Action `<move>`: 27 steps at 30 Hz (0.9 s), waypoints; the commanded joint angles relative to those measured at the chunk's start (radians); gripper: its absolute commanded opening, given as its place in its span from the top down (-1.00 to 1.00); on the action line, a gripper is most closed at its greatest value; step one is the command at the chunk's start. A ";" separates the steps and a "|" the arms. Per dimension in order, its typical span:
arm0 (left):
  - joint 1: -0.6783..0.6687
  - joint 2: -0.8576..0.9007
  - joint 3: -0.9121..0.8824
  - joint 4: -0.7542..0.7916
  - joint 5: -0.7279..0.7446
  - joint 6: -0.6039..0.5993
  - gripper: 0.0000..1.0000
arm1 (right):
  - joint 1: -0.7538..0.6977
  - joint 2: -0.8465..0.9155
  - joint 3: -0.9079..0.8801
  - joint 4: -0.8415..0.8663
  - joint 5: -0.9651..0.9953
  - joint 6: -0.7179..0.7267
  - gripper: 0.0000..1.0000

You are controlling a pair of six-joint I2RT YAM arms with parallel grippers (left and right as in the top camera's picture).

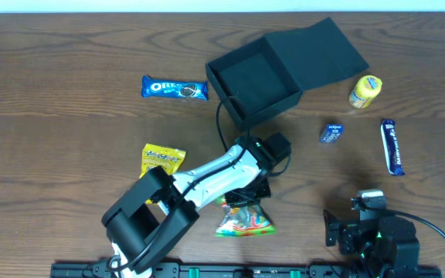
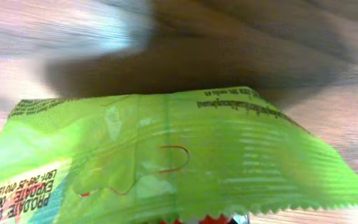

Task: Pack container
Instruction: 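Lift the Haribo bag with the left gripper and carry it over the black box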

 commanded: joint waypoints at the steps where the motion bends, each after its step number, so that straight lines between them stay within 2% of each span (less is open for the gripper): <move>1: -0.003 -0.073 0.044 -0.047 -0.104 0.041 0.81 | -0.010 -0.006 -0.007 -0.004 0.003 0.003 -0.99; 4: -0.003 -0.112 0.064 -0.105 -0.144 0.054 0.88 | -0.010 -0.006 -0.007 -0.004 0.003 0.003 -0.98; 10: -0.003 -0.149 0.185 -0.250 -0.182 0.226 0.89 | -0.010 -0.006 -0.007 -0.004 0.003 0.003 -0.98; 19: 0.025 -0.148 0.488 -0.490 -0.420 0.402 0.89 | -0.010 -0.006 -0.007 -0.004 0.003 0.003 -0.99; 21: 0.045 -0.145 0.546 -0.492 -0.463 0.475 0.89 | -0.010 -0.006 -0.007 -0.004 0.003 0.003 -0.98; 27: 0.114 -0.062 0.758 -0.480 -0.486 0.799 0.89 | -0.010 -0.006 -0.007 -0.004 0.003 0.003 -0.98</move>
